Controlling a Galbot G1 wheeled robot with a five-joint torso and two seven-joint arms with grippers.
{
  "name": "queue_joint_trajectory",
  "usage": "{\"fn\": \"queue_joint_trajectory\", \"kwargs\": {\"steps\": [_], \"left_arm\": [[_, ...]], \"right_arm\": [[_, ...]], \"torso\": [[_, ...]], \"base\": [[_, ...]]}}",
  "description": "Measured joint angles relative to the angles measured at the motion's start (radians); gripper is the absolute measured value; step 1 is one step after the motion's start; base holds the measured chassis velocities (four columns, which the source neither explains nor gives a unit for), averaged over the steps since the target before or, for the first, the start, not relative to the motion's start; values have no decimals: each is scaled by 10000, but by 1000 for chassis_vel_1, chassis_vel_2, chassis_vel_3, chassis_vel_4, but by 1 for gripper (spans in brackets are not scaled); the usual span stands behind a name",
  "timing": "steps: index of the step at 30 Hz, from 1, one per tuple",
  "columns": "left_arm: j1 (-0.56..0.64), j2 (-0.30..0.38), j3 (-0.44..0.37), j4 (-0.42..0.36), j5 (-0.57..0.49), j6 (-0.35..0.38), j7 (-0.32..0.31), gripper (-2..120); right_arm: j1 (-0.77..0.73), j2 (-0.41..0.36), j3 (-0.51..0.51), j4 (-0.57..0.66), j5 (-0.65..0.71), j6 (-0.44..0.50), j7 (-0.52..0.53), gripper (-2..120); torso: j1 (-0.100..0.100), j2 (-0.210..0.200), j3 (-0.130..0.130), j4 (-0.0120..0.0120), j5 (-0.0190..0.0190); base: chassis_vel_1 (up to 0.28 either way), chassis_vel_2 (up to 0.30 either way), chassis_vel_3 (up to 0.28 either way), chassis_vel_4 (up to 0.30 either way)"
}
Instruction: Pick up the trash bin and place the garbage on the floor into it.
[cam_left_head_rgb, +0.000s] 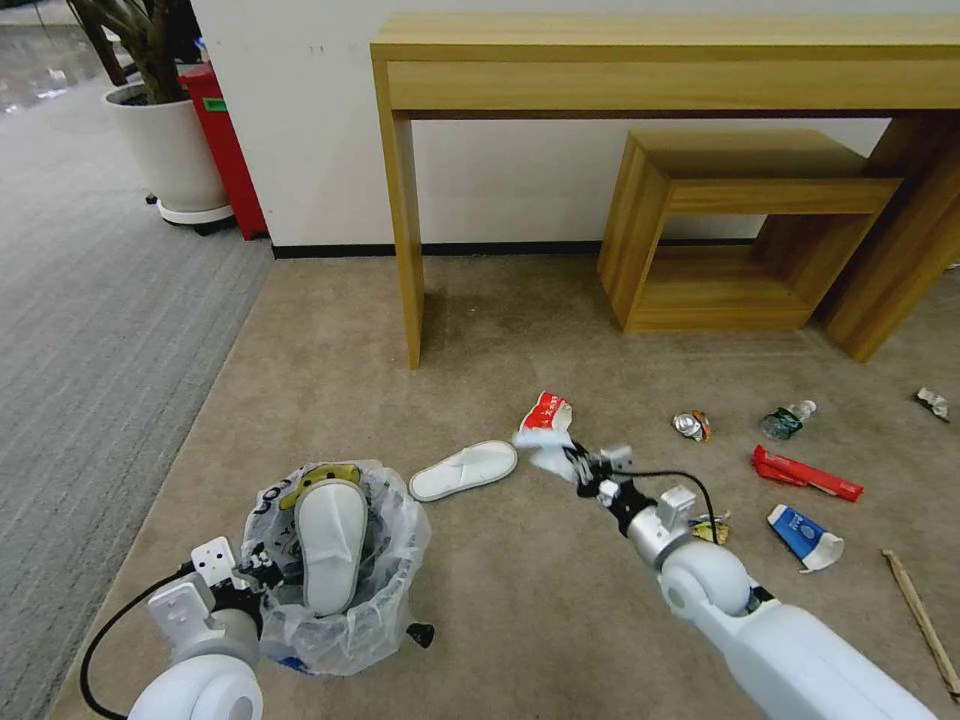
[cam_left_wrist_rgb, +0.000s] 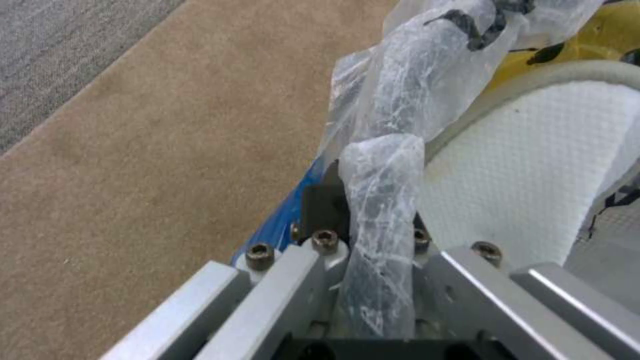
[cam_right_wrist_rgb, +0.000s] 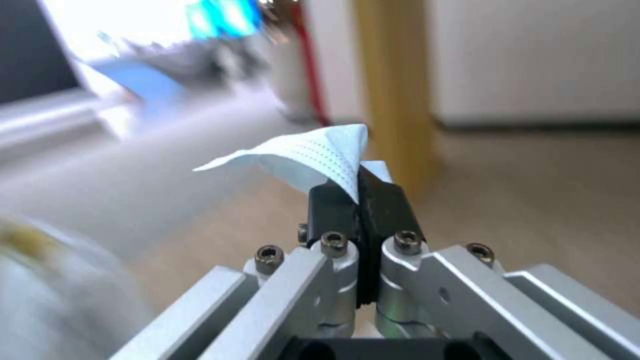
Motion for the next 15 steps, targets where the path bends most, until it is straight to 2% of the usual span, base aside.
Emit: {"fn": "queue_joint_trajectory", "kwargs": {"steps": [4, 6, 8, 15], "left_arm": [[65, -37, 10, -153, 1, 39, -6, 1], [140, -84, -6, -357, -5, 86, -28, 1], [156, -98, -9, -430, -20, 115, -44, 1], [331, -171, -78, -972, -262, 278, -149, 1]], "right_arm": [[443, -132, -339, 809, 830, 168, -480, 0], [1044, -204, -922, 1330, 1544, 317, -889, 0], [1211, -214, -1071, 1413, 1687, 342, -997, 0], [2568, -347, -2608, 1709, 2397, 365, -1567, 0]], "torso": [[0, 0, 0, 0, 1], [0, 0, 0, 0, 3], [0, 0, 0, 1, 2], [0, 0, 1, 0, 2]], "base": [[0, 0, 0, 0], [0, 0, 0, 0], [0, 0, 0, 0], [0, 0, 0, 0]]}}
